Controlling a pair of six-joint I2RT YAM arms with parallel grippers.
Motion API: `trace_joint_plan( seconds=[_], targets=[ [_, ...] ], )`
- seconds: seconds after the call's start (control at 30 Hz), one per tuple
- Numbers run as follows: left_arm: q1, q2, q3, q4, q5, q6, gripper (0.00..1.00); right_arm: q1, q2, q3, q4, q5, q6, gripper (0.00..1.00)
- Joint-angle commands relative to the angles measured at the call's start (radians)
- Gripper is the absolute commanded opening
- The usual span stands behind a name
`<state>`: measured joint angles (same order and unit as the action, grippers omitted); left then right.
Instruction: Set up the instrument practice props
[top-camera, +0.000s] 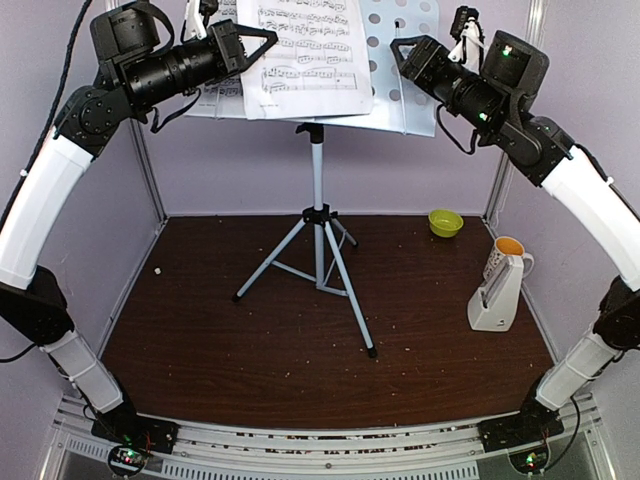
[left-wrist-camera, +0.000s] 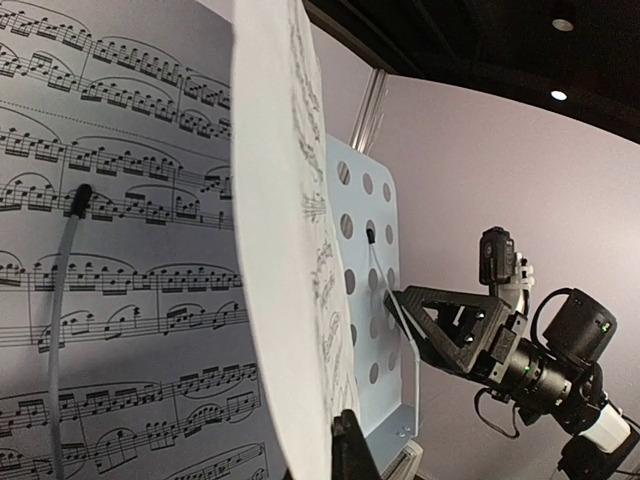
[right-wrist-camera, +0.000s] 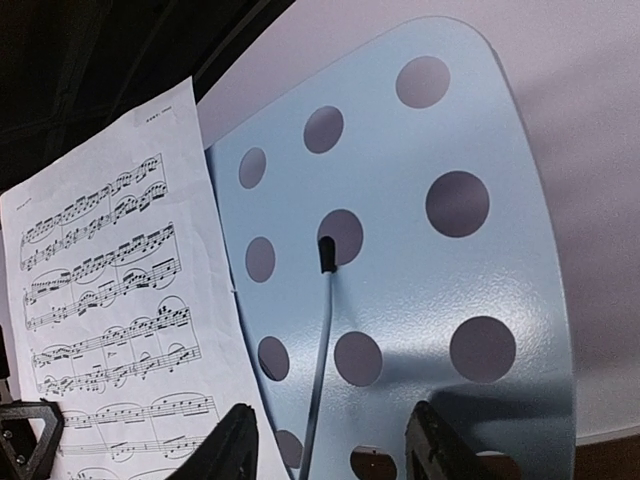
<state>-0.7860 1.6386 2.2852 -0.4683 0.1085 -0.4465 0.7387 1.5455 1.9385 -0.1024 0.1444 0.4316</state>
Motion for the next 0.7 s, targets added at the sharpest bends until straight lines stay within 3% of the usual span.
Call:
trace_joint_plan(
  seconds=[0.0,0.5,0.67],
  targets=[
    [0.005,-0.002,0.017,0.045,-0.016,0.022,0.0,-0.028,0.022,0.023,0.004,-0.048,0.075,0.49],
    [0.005,-0.006,0.005,0.048,-0.044,0.05,0.0,-0.056,0.015,-0.016,0.094,-0.143,0.138,0.11],
    [0.008,0.006,0.023,0.035,-0.047,0.068,0.0,-0.056,-0.002,-0.062,0.153,-0.14,0.106,0.03]
  ],
)
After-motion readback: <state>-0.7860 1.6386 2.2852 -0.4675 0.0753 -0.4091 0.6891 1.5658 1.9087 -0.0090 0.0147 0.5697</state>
